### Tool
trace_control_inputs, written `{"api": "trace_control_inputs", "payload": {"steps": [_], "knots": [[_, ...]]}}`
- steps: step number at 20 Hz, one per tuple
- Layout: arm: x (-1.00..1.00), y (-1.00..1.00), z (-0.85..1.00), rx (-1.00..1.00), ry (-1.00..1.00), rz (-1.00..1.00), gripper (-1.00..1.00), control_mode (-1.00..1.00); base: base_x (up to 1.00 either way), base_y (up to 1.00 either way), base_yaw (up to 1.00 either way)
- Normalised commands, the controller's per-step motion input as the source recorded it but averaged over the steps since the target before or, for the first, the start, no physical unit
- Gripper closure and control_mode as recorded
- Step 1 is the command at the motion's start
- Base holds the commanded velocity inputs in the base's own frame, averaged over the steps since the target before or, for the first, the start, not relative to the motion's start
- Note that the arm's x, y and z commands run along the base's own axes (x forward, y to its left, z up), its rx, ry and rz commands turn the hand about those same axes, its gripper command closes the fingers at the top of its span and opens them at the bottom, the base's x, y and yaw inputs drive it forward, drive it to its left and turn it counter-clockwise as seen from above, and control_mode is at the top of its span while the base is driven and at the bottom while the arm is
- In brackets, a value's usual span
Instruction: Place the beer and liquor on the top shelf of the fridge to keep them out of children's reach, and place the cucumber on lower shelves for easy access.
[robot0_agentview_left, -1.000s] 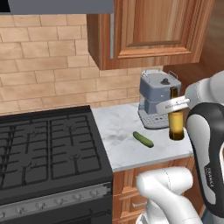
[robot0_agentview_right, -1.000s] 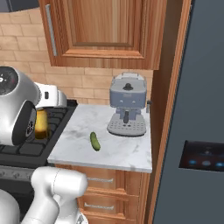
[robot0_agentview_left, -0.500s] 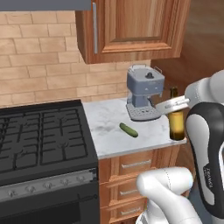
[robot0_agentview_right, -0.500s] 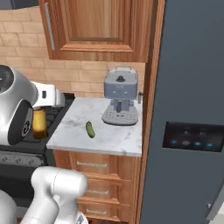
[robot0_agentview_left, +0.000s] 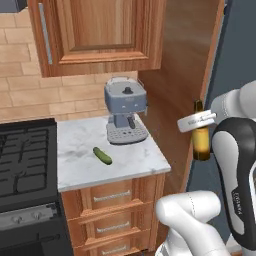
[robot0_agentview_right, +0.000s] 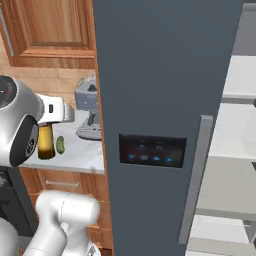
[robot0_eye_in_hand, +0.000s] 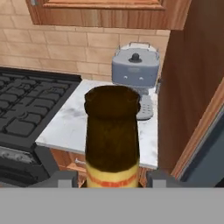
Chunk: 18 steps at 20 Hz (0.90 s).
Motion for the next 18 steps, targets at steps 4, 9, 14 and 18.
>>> {"api": "trace_control_inputs", "payload": {"steps": [4, 9, 14, 18], "knots": [[0.0, 0.0, 0.0, 0.0, 0.0, 0.0, 1.0, 1.0, 0.0, -0.92, 0.0], [0.0, 0.0, 0.0, 0.0, 0.0, 0.0, 1.0, 1.0, 0.0, -0.88, 0.0], [0.0, 0.0, 0.0, 0.0, 0.0, 0.0, 1.0, 1.0, 0.0, -0.72, 0.0], [0.0, 0.0, 0.0, 0.0, 0.0, 0.0, 1.0, 1.0, 0.0, -0.45, 0.0]]}}
